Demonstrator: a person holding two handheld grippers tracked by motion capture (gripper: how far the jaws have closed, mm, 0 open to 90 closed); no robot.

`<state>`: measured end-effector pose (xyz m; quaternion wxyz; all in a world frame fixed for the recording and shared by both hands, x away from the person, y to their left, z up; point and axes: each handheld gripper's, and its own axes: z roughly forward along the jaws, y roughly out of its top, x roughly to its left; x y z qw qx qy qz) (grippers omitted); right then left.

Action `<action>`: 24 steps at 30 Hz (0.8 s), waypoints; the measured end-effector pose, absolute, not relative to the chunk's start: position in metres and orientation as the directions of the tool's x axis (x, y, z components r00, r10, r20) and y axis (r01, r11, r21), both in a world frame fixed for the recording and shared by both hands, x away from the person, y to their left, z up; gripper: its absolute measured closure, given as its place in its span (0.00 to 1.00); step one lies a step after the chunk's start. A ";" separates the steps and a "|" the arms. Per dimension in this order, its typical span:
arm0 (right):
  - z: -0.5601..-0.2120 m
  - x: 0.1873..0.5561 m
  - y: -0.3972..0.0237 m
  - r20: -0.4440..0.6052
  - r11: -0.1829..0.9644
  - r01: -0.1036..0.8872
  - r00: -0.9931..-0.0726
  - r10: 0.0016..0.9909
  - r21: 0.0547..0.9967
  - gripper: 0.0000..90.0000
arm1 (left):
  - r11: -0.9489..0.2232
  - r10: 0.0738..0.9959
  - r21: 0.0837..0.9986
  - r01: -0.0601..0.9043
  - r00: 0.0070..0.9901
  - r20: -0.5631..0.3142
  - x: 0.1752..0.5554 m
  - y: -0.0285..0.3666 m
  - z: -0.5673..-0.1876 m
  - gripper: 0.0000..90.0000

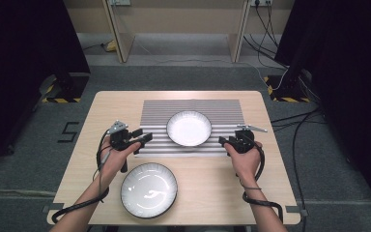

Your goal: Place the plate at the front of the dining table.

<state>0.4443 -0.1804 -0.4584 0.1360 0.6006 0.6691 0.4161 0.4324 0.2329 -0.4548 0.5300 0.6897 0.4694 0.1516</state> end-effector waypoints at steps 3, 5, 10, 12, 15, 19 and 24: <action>-0.459 0.439 -0.184 0.308 -0.069 0.682 -0.235 0.922 0.728 0.57 | 0.002 0.809 0.876 0.483 0.513 -0.285 0.429 0.237 -0.454 0.48; -0.459 0.436 -0.186 0.311 -0.072 0.686 -0.232 0.922 0.724 0.57 | 0.011 0.807 0.875 0.483 0.513 -0.293 0.427 0.239 -0.454 0.48; -0.459 0.428 -0.192 0.311 -0.081 0.682 -0.222 0.924 0.727 0.57 | 0.019 0.813 0.874 0.485 0.502 -0.295 0.422 0.248 -0.456 0.48; -0.459 0.425 -0.195 0.312 -0.084 0.684 -0.218 0.925 0.725 0.57 | 0.026 0.812 0.873 0.487 0.498 -0.303 0.419 0.251 -0.457 0.48; -0.460 0.420 -0.200 0.315 -0.089 0.685 -0.212 0.925 0.723 0.57 | 0.032 0.811 0.873 0.487 0.498 -0.307 0.415 0.254 -0.458 0.48; -0.460 0.413 -0.205 0.317 -0.096 0.686 -0.203 0.926 0.722 0.57 | 0.034 0.814 0.871 0.490 0.492 -0.308 0.412 0.260 -0.461 0.48; -0.461 0.405 -0.212 0.313 -0.096 0.685 -0.200 0.928 0.722 0.57 | 0.042 0.818 0.872 0.488 0.484 -0.311 0.407 0.266 -0.462 0.48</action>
